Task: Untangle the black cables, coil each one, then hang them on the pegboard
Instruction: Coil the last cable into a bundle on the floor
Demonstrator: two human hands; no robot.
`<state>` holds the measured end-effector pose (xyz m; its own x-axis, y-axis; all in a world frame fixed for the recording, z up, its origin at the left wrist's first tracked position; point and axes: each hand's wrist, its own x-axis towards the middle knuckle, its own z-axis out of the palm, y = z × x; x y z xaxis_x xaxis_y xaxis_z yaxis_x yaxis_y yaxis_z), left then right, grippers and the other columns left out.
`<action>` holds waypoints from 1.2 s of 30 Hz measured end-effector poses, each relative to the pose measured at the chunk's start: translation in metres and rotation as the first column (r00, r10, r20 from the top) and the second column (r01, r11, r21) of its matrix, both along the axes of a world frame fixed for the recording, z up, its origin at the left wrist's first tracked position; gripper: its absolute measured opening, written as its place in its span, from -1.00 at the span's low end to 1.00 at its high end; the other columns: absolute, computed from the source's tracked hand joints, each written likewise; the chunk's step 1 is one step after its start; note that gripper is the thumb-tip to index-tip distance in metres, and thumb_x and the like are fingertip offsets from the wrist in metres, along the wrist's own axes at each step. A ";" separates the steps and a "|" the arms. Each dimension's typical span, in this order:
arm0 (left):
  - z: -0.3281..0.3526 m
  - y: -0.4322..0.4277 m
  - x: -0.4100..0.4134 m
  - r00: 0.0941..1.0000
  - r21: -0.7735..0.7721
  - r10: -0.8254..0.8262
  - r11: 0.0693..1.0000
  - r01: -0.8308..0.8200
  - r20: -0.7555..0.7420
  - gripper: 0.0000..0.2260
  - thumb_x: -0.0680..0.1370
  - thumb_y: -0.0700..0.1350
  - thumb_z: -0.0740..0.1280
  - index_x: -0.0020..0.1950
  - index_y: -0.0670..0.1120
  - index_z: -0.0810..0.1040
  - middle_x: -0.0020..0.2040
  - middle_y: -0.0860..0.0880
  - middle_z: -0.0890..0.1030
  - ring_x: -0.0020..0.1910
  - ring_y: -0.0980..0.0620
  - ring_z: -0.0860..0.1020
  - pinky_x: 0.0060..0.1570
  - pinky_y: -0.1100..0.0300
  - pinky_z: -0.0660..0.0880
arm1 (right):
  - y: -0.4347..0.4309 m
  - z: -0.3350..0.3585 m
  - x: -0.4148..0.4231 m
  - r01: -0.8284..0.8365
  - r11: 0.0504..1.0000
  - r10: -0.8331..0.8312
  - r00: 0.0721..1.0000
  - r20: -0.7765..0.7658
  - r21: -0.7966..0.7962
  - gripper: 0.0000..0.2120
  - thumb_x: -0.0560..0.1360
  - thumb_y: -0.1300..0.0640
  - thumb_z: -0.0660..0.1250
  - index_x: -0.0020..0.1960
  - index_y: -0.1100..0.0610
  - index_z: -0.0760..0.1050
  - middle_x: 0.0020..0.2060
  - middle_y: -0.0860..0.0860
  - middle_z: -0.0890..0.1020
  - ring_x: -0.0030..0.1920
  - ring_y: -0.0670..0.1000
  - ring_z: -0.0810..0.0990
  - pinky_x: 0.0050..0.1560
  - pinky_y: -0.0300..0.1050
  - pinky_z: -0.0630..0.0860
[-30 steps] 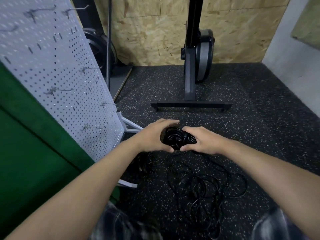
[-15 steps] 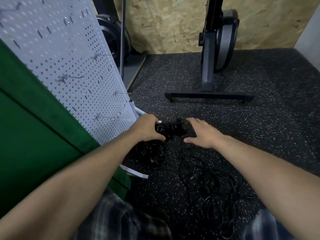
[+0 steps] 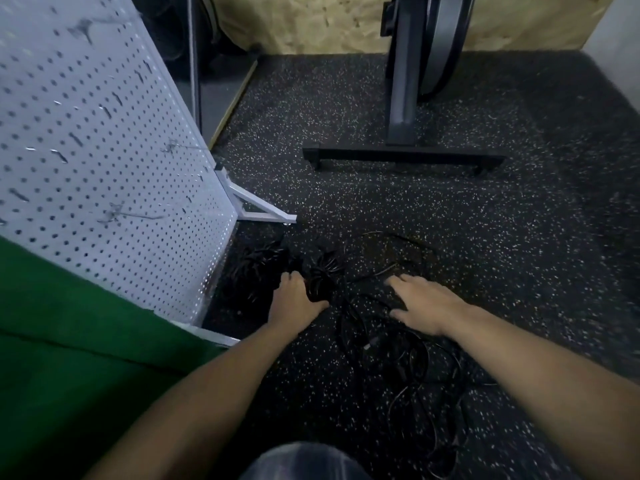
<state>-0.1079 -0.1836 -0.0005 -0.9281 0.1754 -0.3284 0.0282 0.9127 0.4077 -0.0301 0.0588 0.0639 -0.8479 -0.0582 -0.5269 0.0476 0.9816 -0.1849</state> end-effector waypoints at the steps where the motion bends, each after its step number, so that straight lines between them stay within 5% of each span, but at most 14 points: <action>1: -0.016 0.003 0.001 1.000 -0.031 -0.008 0.999 0.008 0.012 -0.32 0.49 0.19 0.54 0.40 -0.15 0.35 0.29 -0.11 0.44 0.21 -0.15 0.55 0.12 0.06 0.52 | 0.006 -0.007 0.003 0.023 1.000 -0.023 1.000 -0.006 -0.013 -0.45 0.70 -0.02 0.25 0.62 0.04 0.17 0.51 0.07 0.38 0.47 0.14 0.41 0.42 0.05 0.42; 6: -0.078 0.014 0.011 0.950 -0.223 -0.305 0.923 0.313 0.070 -0.22 0.63 0.15 0.39 0.69 0.12 -0.02 0.45 -0.23 0.38 0.07 -0.17 0.61 -0.13 0.08 0.57 | 0.031 -0.041 0.019 0.095 0.995 -0.094 0.994 0.047 -0.020 -0.57 0.70 0.01 0.24 0.54 0.00 0.30 0.35 -0.01 0.51 0.32 0.08 0.52 0.27 0.02 0.52; 9: -0.084 0.015 0.014 0.907 -0.339 -0.418 0.847 0.410 0.054 -0.27 0.67 0.20 0.29 0.70 0.15 -0.06 0.46 -0.21 0.40 0.06 -0.15 0.62 -0.17 0.10 0.47 | 0.039 -0.050 0.028 0.143 0.990 -0.142 0.988 0.067 -0.015 -0.55 0.69 0.02 0.26 0.55 0.00 0.30 0.33 -0.01 0.53 0.29 0.09 0.53 0.26 0.04 0.52; 13: -0.075 0.008 0.004 0.829 -0.531 -0.560 0.704 0.471 -0.006 -0.27 0.63 0.34 0.25 0.68 0.11 0.04 0.03 -0.07 0.60 -0.14 -0.03 0.62 -0.23 0.12 0.50 | 0.039 -0.056 0.040 0.184 0.983 -0.181 0.979 0.092 -0.019 -0.57 0.68 0.01 0.27 0.51 0.02 0.34 0.32 0.00 0.54 0.27 0.12 0.54 0.27 0.08 0.52; 17: -0.063 0.014 0.006 0.792 -0.591 -0.611 0.631 0.503 0.022 -0.21 0.60 0.37 0.26 0.67 0.02 0.05 -0.27 0.01 0.44 -0.35 0.02 0.46 -0.35 0.14 0.38 | 0.033 -0.056 0.056 0.203 0.979 -0.199 0.974 0.110 -0.033 -0.58 0.67 0.01 0.28 0.50 0.01 0.35 0.32 -0.03 0.52 0.29 0.09 0.51 0.29 0.06 0.50; 20: -0.061 0.024 0.017 0.774 -0.526 -0.628 0.687 0.502 -0.083 -0.30 0.64 0.33 0.20 0.64 -0.03 0.15 -0.08 -0.01 0.61 -0.21 -0.02 0.61 -0.32 0.11 0.44 | 0.032 -0.058 0.071 0.249 0.967 -0.243 0.964 0.108 -0.047 -0.60 0.67 0.03 0.29 0.49 0.01 0.37 0.28 -0.02 0.53 0.23 0.07 0.53 0.27 0.06 0.52; 23: -0.061 0.038 0.032 0.752 -0.299 -0.654 0.735 0.608 -0.078 -0.63 0.69 0.10 0.22 0.44 -0.04 0.40 0.07 -0.02 0.62 -0.06 -0.07 0.64 -0.12 0.02 0.58 | 0.029 -0.064 0.089 0.286 0.957 -0.278 0.953 0.118 -0.055 -0.59 0.66 0.05 0.30 0.49 0.03 0.38 0.25 -0.02 0.54 0.21 0.08 0.54 0.25 0.07 0.54; 28: -0.066 0.071 0.072 0.648 0.039 -0.762 0.647 0.762 -0.006 -0.80 0.65 -0.10 0.34 0.26 -0.01 0.62 0.18 0.03 0.57 0.12 -0.02 0.61 0.06 0.00 0.59 | 0.016 -0.079 0.124 0.324 0.944 -0.312 0.936 0.164 -0.055 -0.68 0.63 0.04 0.34 0.37 0.01 0.49 0.21 0.00 0.61 0.16 0.09 0.60 0.21 0.08 0.58; 32: -0.086 0.099 0.099 0.418 -0.032 -0.909 0.417 0.908 0.001 -0.67 0.64 -0.14 0.36 0.41 -0.01 0.56 0.31 0.02 0.51 0.31 -0.01 0.48 0.15 0.01 0.55 | 0.013 -0.095 0.151 0.375 0.925 -0.350 0.904 0.244 -0.065 -0.70 0.61 0.03 0.33 0.33 -0.01 0.52 0.13 -0.01 0.65 0.15 0.11 0.63 0.21 0.07 0.59; 36: -0.101 0.111 0.104 0.427 -0.122 -0.904 0.426 0.896 -0.018 -0.65 0.59 -0.23 0.40 0.36 -0.05 0.50 0.29 0.01 0.54 0.27 -0.05 0.51 0.09 0.00 0.56 | 0.023 -0.108 0.171 0.404 0.913 -0.366 0.874 0.319 -0.058 -0.69 0.64 0.04 0.32 0.37 -0.01 0.51 0.15 -0.02 0.64 0.17 0.08 0.61 0.24 0.02 0.56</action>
